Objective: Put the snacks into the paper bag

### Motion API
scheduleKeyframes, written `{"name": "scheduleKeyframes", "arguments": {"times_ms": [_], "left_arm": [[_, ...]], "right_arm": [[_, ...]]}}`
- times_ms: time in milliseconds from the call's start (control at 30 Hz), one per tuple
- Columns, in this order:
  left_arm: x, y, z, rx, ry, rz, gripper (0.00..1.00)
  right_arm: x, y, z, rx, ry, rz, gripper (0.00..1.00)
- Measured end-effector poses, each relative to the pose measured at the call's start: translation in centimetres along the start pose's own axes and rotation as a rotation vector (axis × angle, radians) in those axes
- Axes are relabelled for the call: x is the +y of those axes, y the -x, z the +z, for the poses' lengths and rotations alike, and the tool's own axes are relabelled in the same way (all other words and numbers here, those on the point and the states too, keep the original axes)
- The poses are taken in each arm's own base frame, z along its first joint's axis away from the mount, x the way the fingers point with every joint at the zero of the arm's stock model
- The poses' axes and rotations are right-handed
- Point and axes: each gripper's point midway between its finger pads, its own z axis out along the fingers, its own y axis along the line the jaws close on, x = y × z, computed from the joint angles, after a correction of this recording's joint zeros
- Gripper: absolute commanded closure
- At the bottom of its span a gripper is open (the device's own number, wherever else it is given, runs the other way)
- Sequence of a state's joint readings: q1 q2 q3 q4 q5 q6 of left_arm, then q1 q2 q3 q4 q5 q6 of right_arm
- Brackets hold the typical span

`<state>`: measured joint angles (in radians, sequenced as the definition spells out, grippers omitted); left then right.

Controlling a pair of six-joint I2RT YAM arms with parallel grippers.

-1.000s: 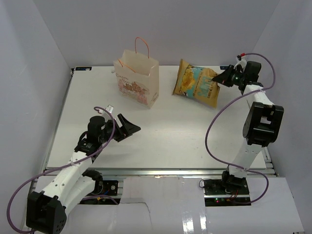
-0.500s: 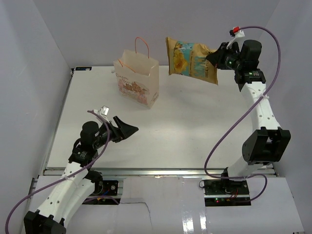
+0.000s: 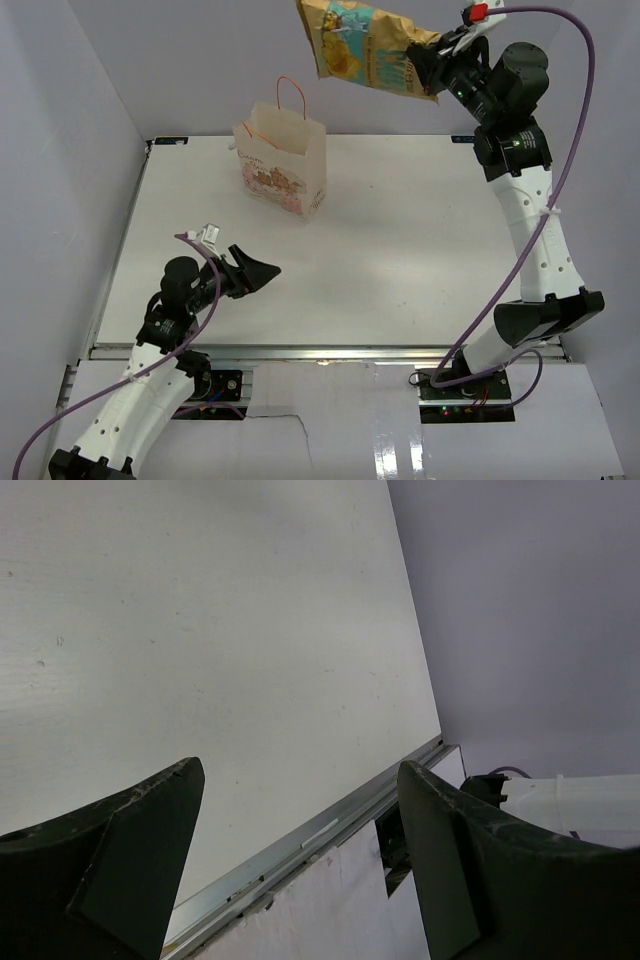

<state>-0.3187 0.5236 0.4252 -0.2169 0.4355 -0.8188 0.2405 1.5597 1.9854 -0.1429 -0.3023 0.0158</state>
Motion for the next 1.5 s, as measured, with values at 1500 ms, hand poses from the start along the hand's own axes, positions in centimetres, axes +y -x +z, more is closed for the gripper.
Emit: {"name": "scheduleKeyframes", "arguments": {"times_ms": [1500], "left_arm": [[1.0,-0.9,-2.0,-0.046,0.031,0.014,0.11]], "right_arm": [[12.1,-8.7,7.7,0.181,0.074,-0.623,0.92]]}}
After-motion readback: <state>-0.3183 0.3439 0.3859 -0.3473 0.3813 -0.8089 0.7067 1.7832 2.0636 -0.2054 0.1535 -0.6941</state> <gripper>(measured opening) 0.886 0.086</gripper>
